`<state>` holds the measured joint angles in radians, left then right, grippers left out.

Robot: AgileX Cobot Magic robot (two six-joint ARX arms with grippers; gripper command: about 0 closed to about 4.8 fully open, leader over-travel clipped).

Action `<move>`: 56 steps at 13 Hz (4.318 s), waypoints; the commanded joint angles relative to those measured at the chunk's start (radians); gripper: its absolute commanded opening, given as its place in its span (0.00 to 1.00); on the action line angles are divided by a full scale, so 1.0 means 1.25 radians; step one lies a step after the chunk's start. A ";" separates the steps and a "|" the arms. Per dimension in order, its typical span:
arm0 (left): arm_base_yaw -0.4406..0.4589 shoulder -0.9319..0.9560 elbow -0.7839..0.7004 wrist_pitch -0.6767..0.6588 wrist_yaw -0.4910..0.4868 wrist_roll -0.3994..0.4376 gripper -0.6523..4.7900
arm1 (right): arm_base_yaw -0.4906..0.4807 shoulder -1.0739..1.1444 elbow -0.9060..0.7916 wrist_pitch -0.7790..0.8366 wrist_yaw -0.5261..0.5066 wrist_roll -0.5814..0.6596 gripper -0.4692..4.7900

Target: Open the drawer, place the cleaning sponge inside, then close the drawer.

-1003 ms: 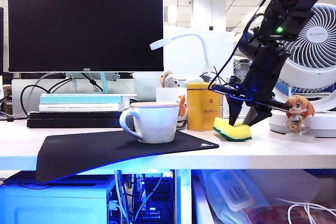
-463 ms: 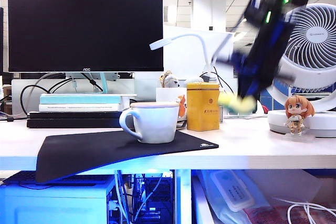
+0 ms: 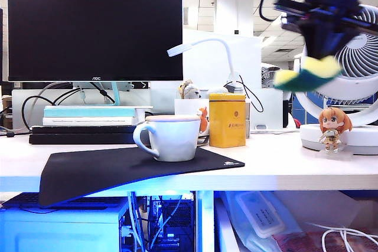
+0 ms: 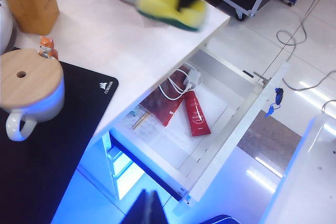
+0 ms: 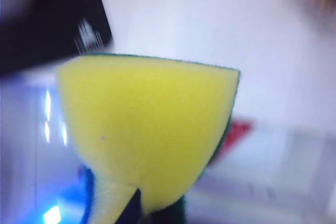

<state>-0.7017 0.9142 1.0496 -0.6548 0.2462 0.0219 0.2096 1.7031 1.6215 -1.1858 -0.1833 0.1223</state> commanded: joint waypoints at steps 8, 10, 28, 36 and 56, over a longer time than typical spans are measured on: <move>-0.001 -0.001 0.001 0.005 0.002 0.004 0.11 | 0.046 -0.001 -0.313 0.155 -0.038 -0.059 0.08; -0.001 -0.001 0.001 0.005 0.002 0.004 0.11 | 0.046 0.000 -0.396 0.248 -0.038 -0.059 0.08; -0.001 -0.001 0.001 0.004 0.003 0.004 0.11 | 0.046 0.080 -0.439 0.340 -0.060 -0.023 0.12; -0.001 -0.001 0.001 0.003 0.003 0.004 0.11 | 0.046 0.079 -0.431 0.338 -0.046 0.004 1.00; -0.001 -0.002 0.001 0.009 0.004 0.004 0.11 | 0.257 -0.080 -0.505 0.133 -0.193 -0.105 0.09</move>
<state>-0.7017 0.9127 1.0496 -0.6636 0.2466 0.0257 0.5316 1.6051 1.0027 -1.0351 -0.4095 0.0082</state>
